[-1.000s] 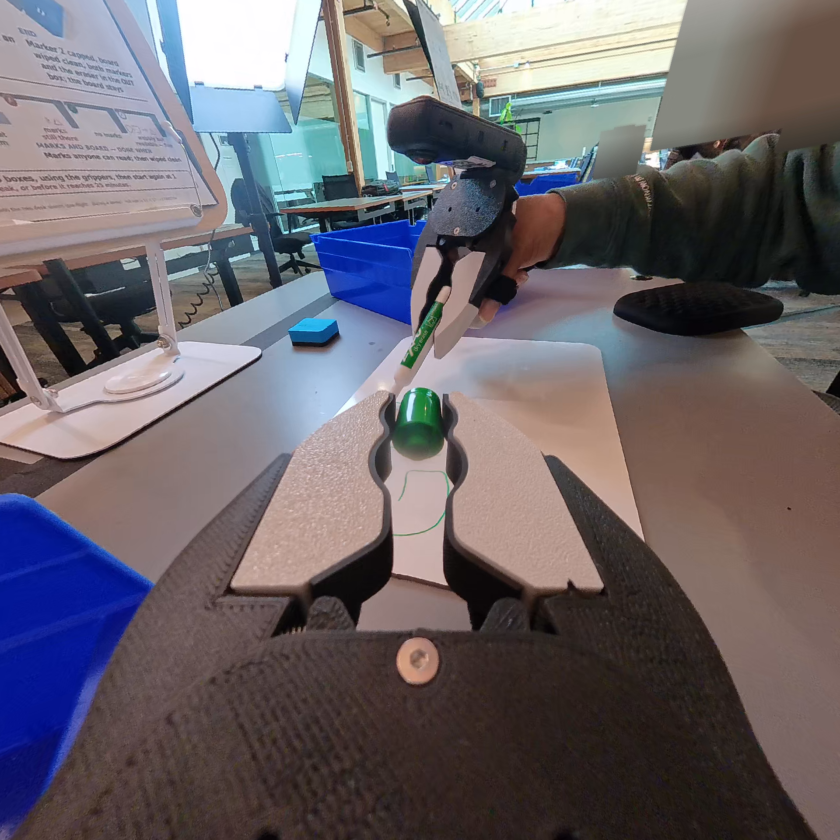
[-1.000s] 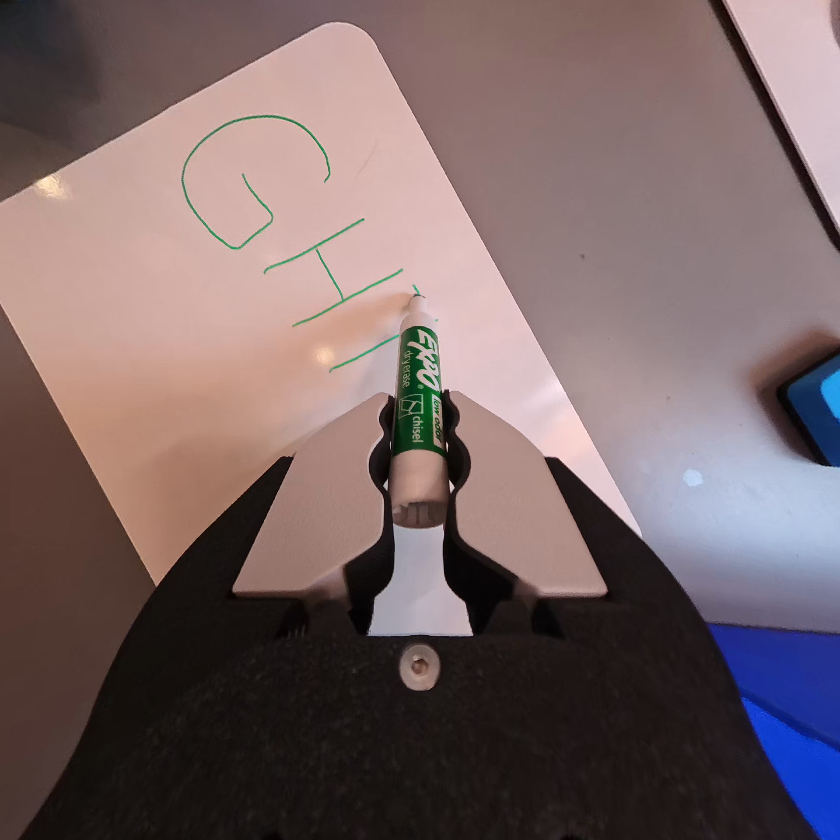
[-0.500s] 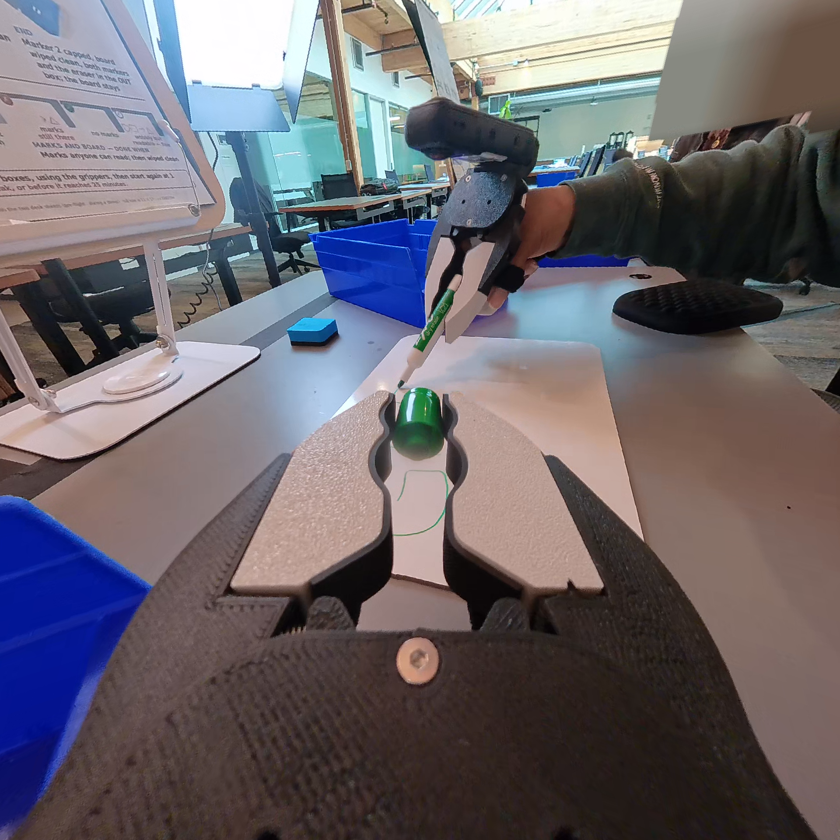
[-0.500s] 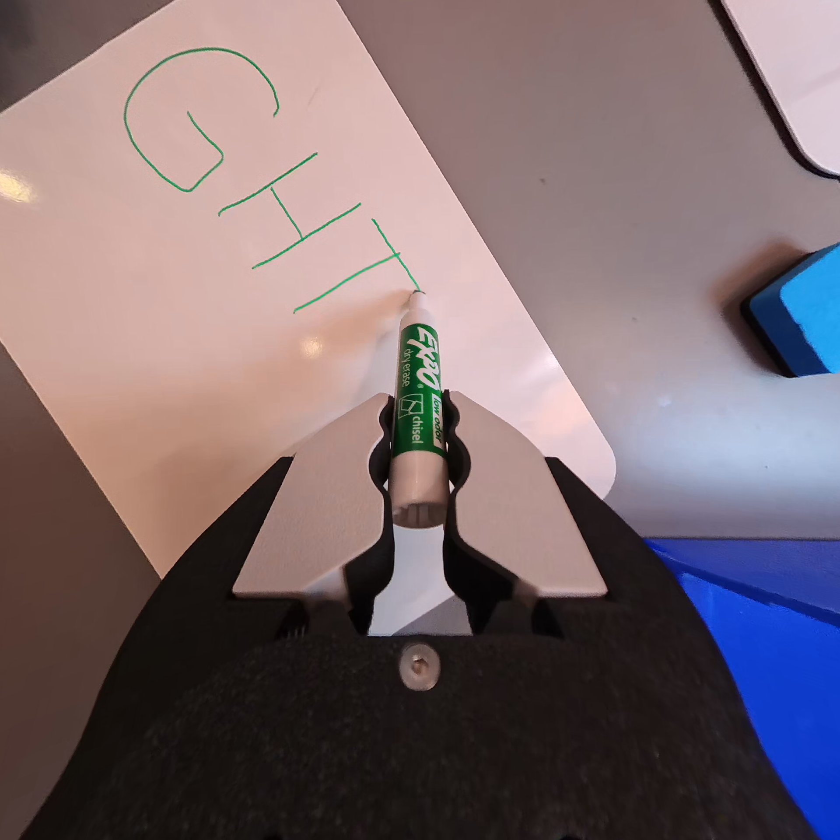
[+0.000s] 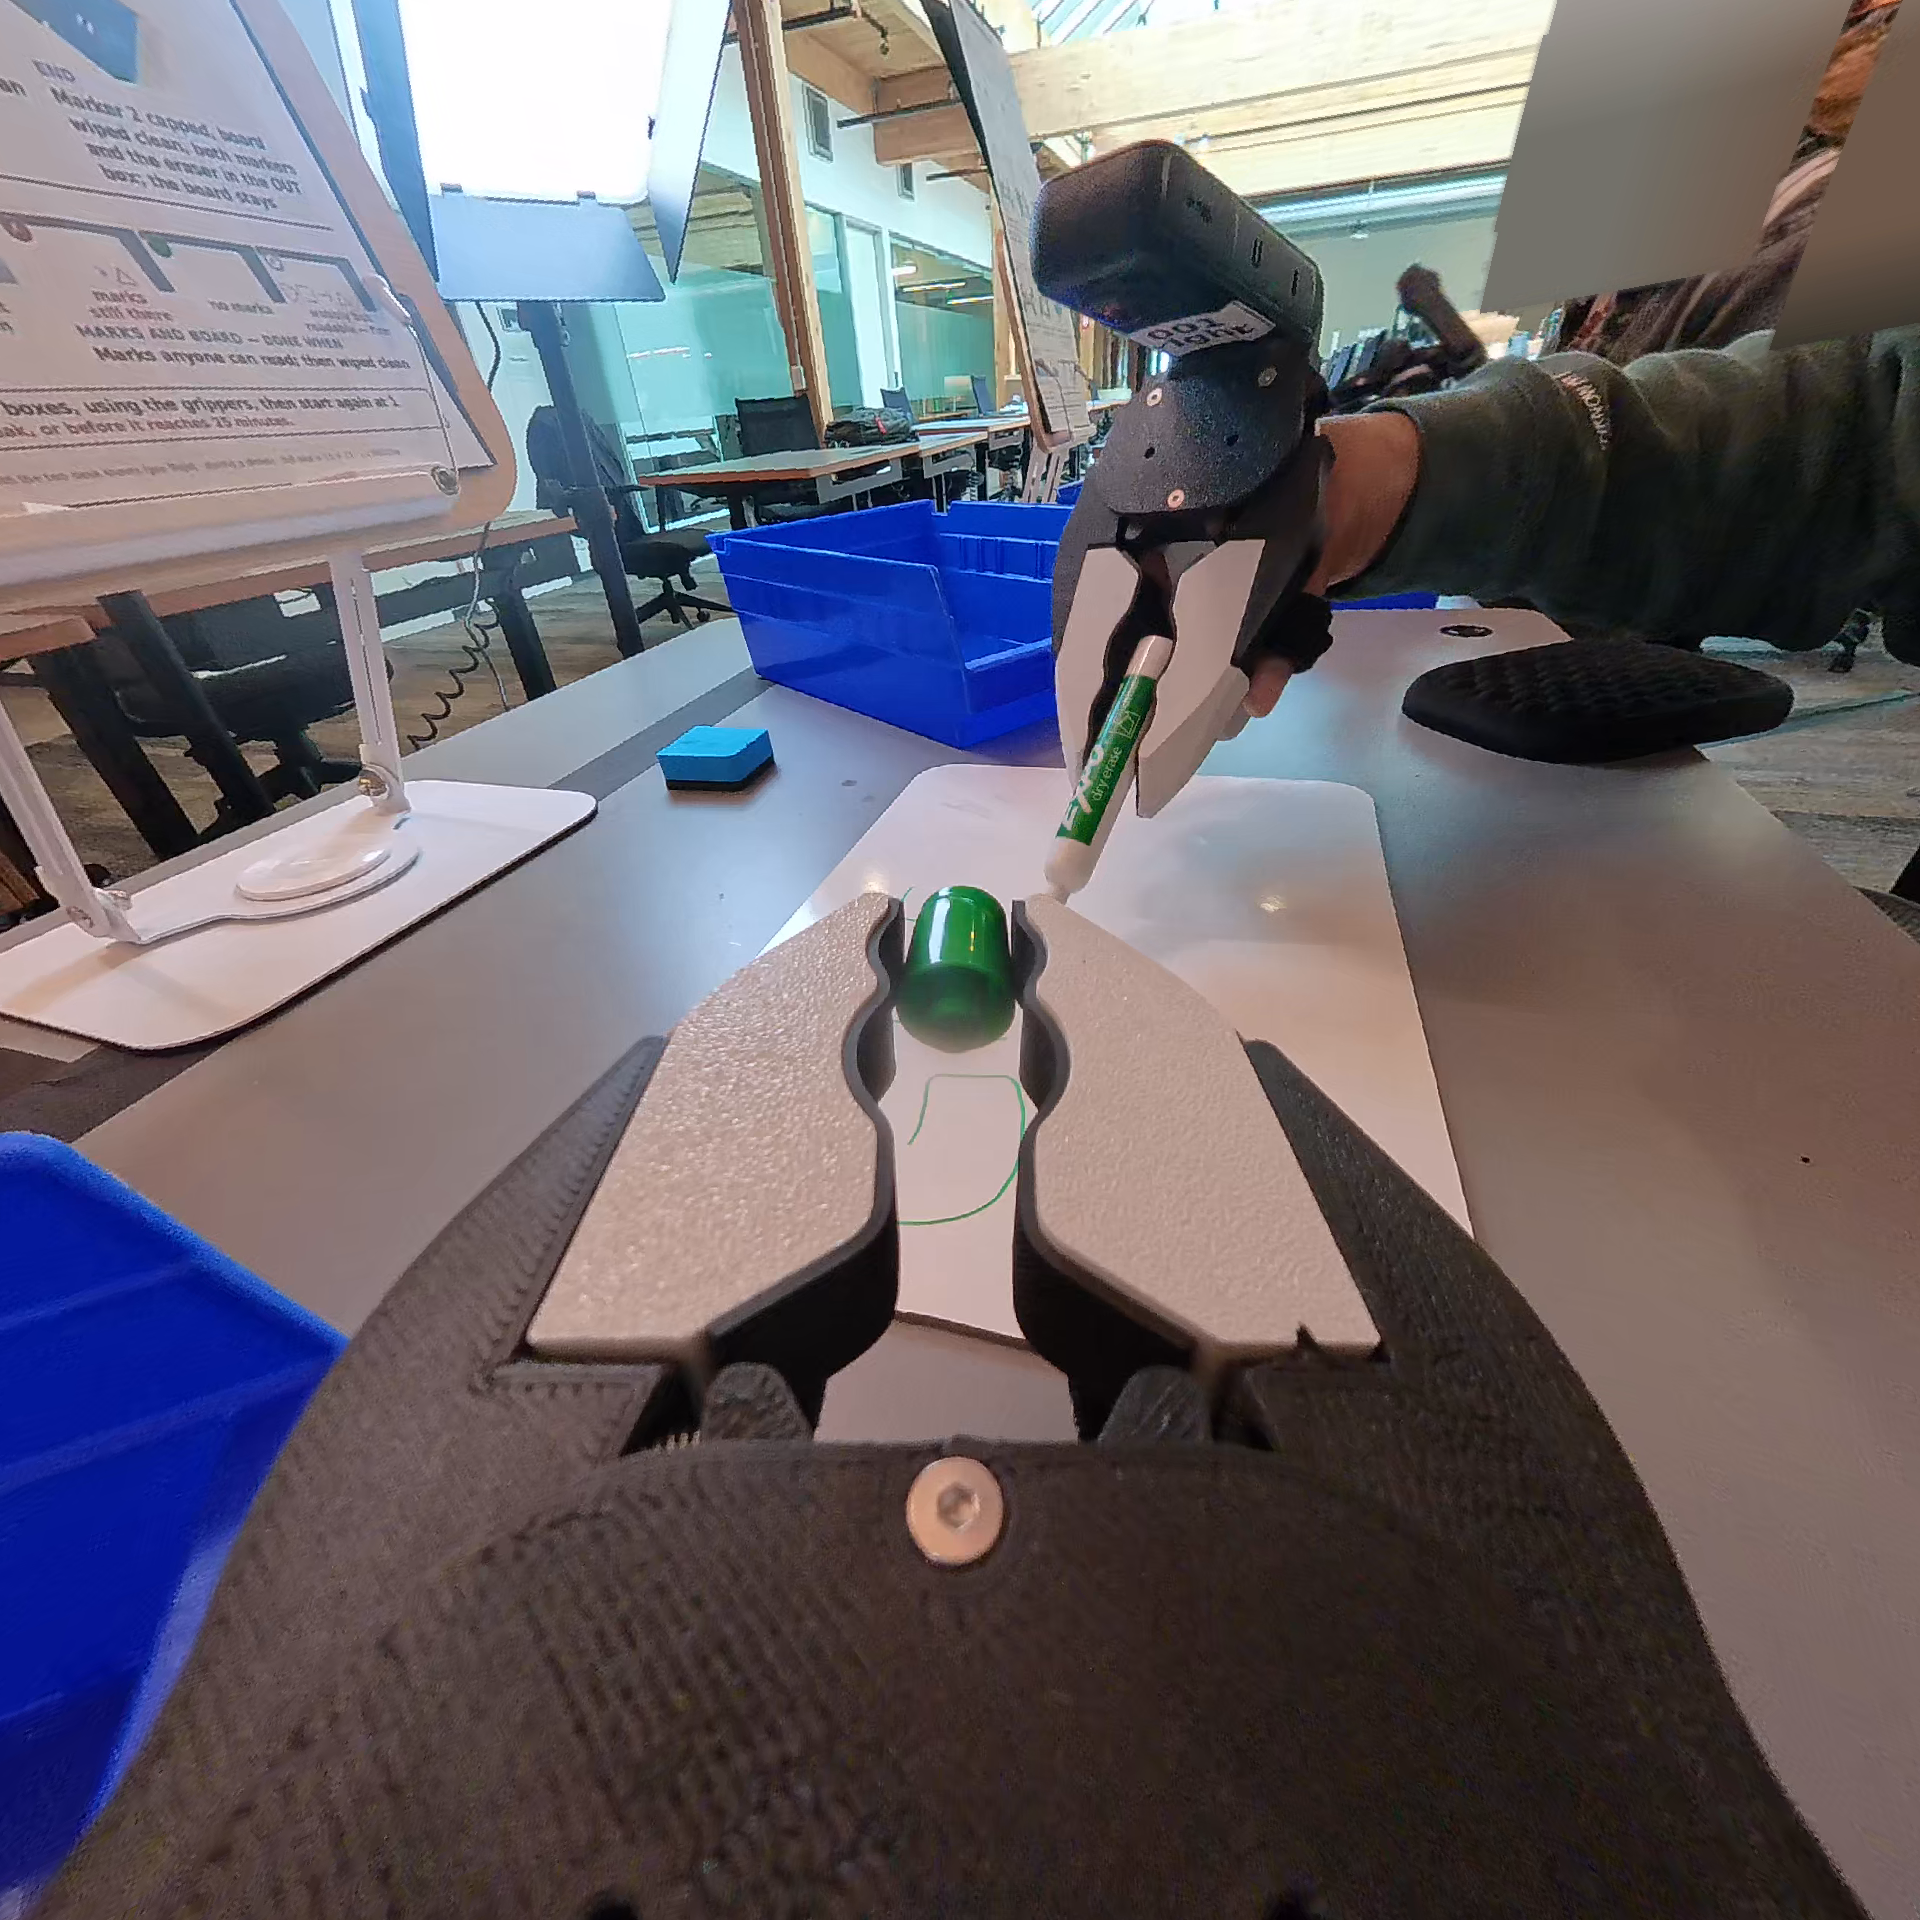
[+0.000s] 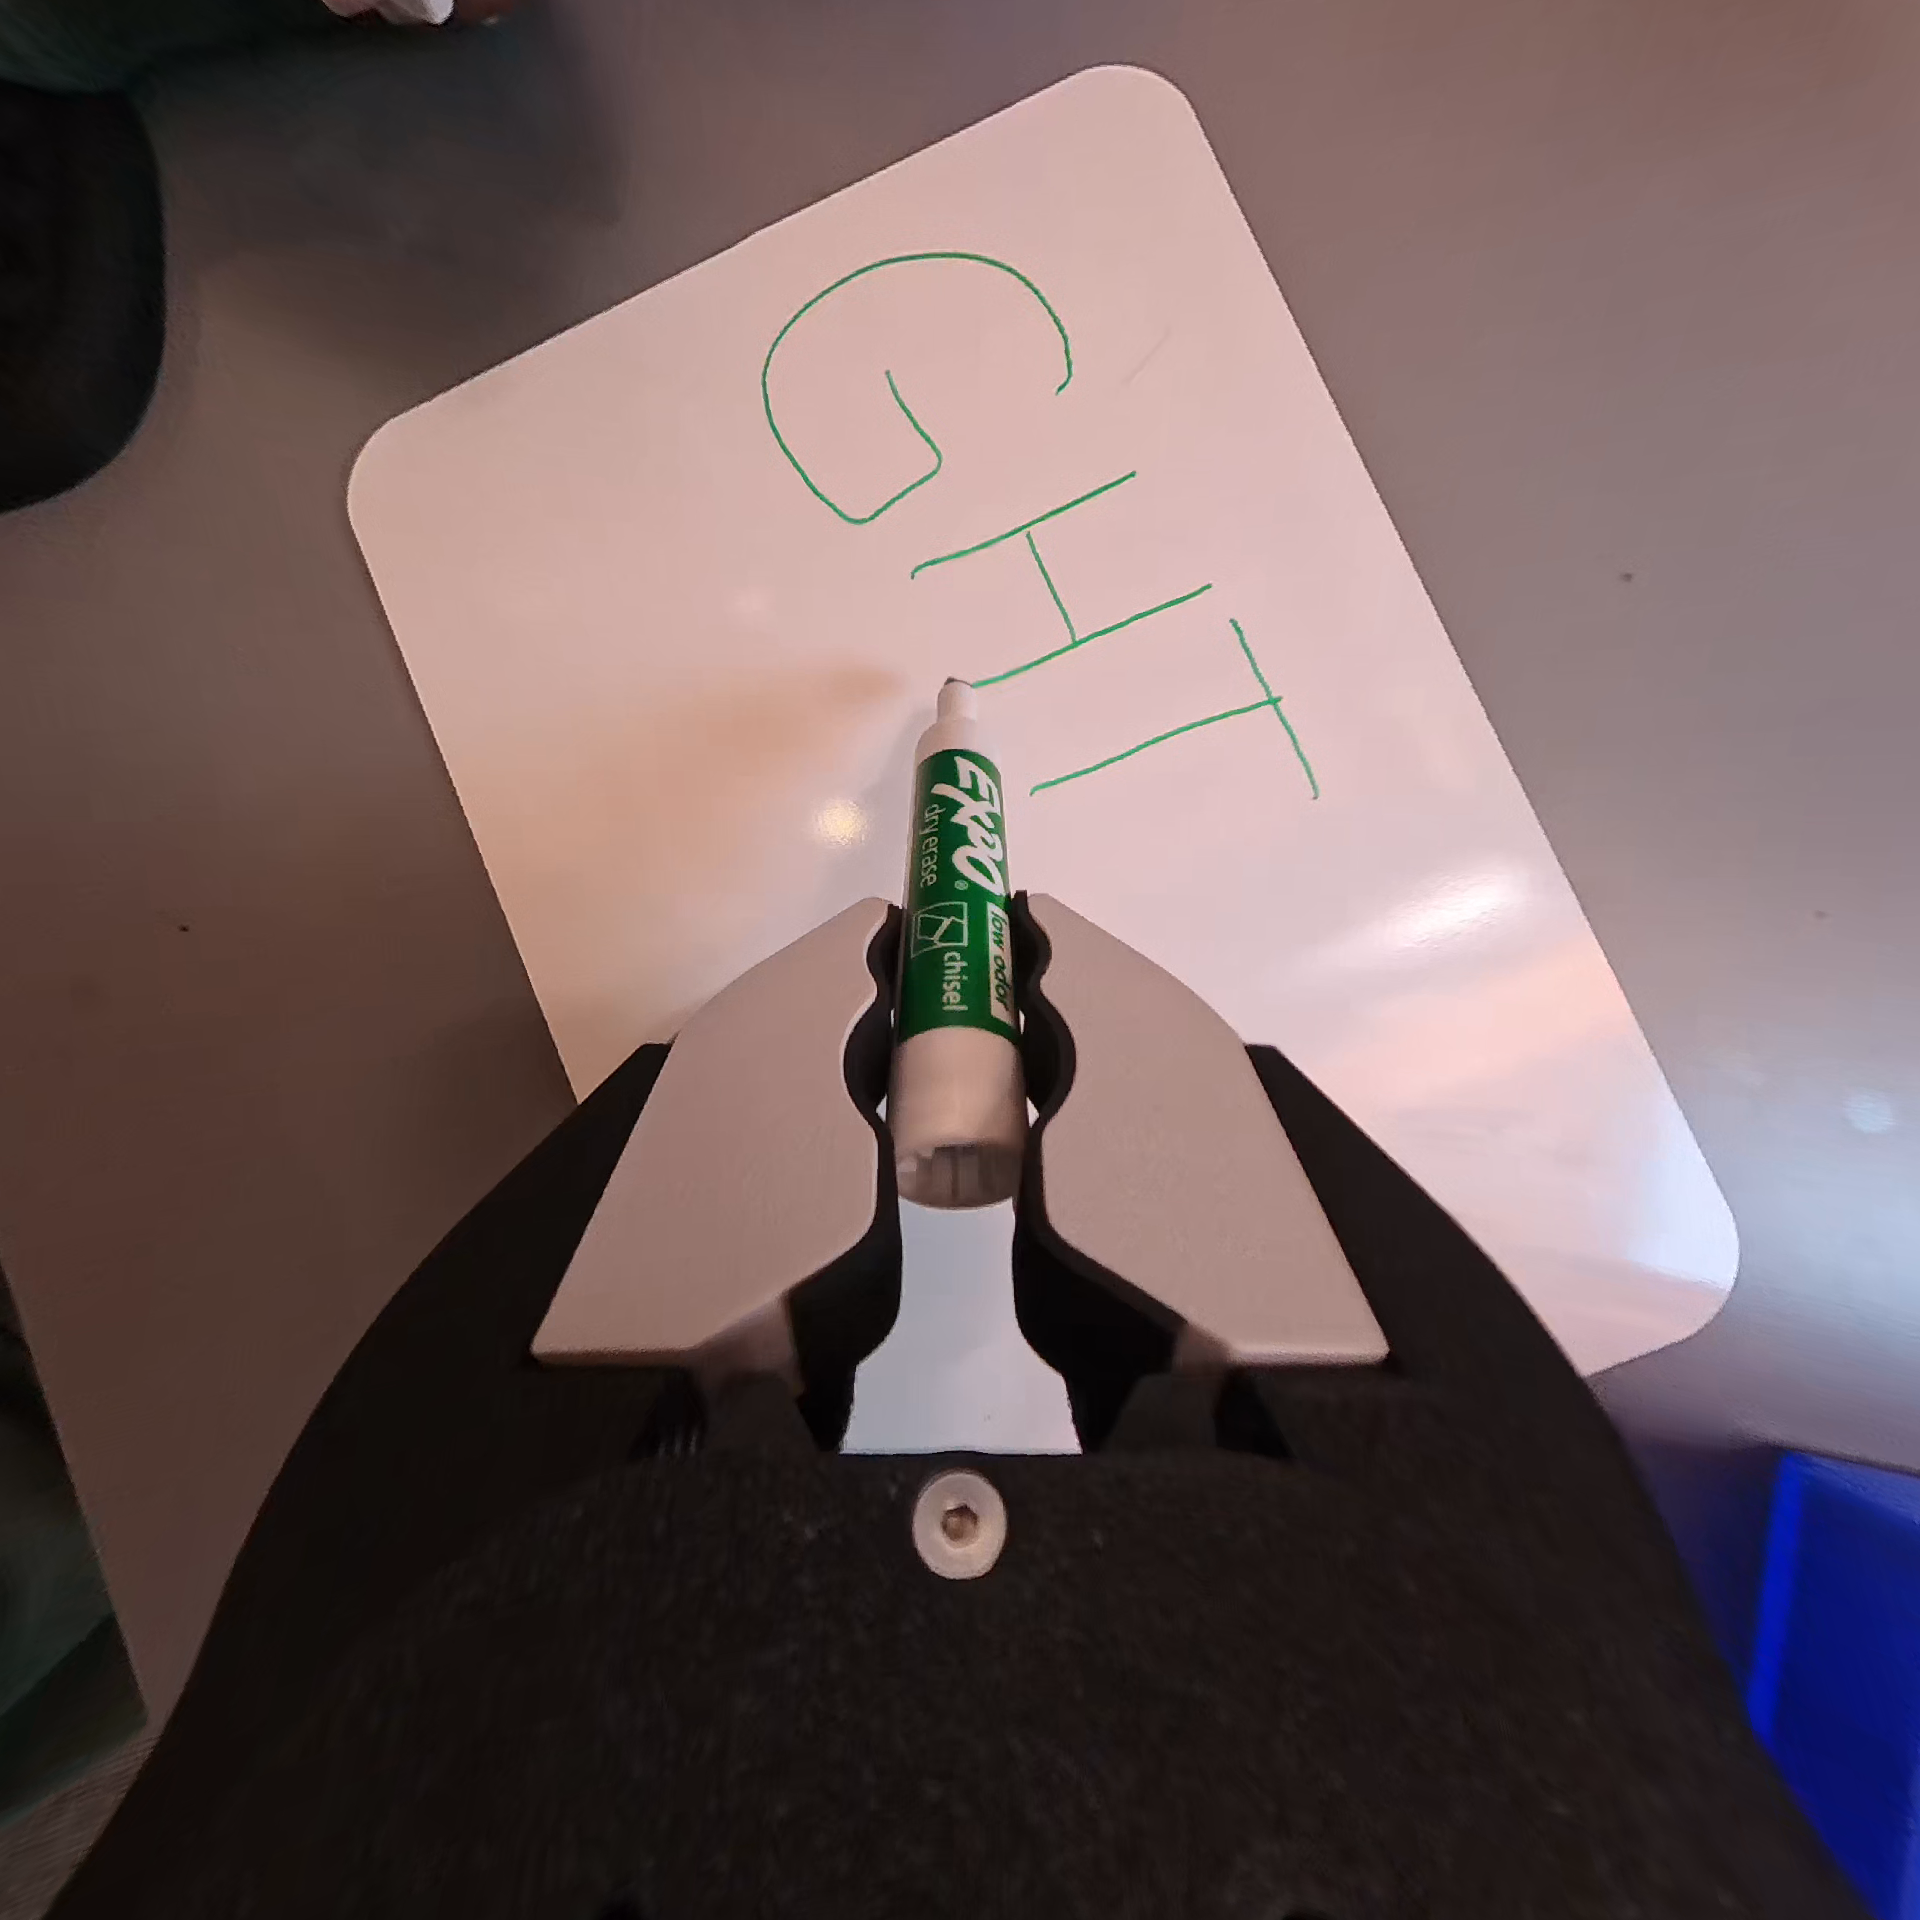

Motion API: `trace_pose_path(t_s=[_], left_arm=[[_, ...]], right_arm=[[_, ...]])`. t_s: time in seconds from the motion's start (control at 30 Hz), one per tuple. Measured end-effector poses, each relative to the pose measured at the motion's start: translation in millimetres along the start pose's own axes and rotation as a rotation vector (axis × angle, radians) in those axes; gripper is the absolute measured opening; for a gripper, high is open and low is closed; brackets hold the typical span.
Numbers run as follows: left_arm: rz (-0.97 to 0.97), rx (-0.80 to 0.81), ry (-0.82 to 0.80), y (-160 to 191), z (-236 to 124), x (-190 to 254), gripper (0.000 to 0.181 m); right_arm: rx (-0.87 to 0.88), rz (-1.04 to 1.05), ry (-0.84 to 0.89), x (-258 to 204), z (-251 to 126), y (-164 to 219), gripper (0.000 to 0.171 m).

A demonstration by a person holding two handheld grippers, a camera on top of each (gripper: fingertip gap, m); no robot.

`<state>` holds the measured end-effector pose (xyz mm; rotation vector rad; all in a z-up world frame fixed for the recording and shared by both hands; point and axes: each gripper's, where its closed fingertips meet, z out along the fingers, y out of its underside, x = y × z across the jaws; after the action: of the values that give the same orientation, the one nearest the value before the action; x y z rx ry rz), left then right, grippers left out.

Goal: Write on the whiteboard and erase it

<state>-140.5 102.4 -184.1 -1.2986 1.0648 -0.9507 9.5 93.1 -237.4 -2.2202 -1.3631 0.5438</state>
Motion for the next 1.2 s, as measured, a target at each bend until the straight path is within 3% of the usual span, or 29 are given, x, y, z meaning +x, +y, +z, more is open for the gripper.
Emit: trace_pose_path(t_s=[1.2], left_arm=[[0.003, -0.003, 0.001, 0.4, 0.8, -0.6, 0.019]], right_arm=[[-0.043, 0.072, 0.068, 21.5, -20.8, 35.4, 0.019]])
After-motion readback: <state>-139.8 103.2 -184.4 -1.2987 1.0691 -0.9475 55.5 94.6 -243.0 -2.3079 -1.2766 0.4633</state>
